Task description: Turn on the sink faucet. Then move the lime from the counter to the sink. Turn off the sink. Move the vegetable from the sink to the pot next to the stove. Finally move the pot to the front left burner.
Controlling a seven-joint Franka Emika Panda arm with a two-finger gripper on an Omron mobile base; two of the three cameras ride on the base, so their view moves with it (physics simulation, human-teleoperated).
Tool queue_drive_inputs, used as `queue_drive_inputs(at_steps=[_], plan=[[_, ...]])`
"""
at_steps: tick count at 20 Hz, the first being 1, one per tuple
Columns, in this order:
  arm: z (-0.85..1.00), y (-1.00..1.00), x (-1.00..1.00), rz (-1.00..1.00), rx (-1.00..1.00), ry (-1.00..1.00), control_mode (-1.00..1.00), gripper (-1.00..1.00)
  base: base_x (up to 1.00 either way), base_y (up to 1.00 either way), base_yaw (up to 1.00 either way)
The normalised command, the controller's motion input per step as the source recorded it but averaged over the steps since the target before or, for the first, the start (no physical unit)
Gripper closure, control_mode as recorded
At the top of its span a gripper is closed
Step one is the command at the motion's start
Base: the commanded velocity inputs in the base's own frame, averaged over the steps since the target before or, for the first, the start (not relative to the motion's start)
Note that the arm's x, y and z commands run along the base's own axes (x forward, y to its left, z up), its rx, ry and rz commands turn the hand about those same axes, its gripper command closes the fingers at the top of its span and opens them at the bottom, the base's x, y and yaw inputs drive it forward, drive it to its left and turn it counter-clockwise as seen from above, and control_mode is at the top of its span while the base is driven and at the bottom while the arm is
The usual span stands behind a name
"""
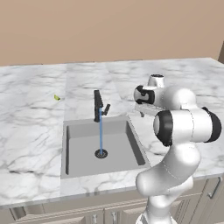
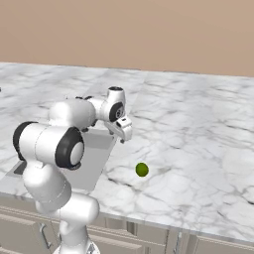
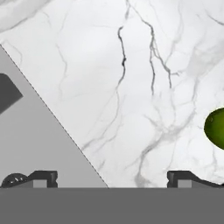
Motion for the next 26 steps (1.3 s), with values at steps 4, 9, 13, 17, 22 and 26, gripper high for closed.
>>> queue_drive_inputs(at_steps=[4,9,13,17,22,26], plan=[[0.0,-0.55,-0.92,-0.04,0.0,0.0,-1.0,-1.0,0.0,0.0,0.0],[0.0,-0.51,-0.86,-0.04,0.0,0.01,-1.0,-1.0,0.0,0.0,0.0],[0.0,-0.47,-0.68,-0.02,0.0,0.04,-1.0,-1.0,0.0,0.0,0.0],[0.02,-0.43,-0.26,0.0,0.0,0.1,-1.0,-1.0,0.0,0.0,0.0],[0.11,-0.4,0.0,0.01,0.0,0.15,-1.0,-1.0,0.0,0.0,0.0],[0.03,-0.25,0.11,0.06,-0.02,0.19,-1.0,-1.0,0.0,0.0,0.0]])
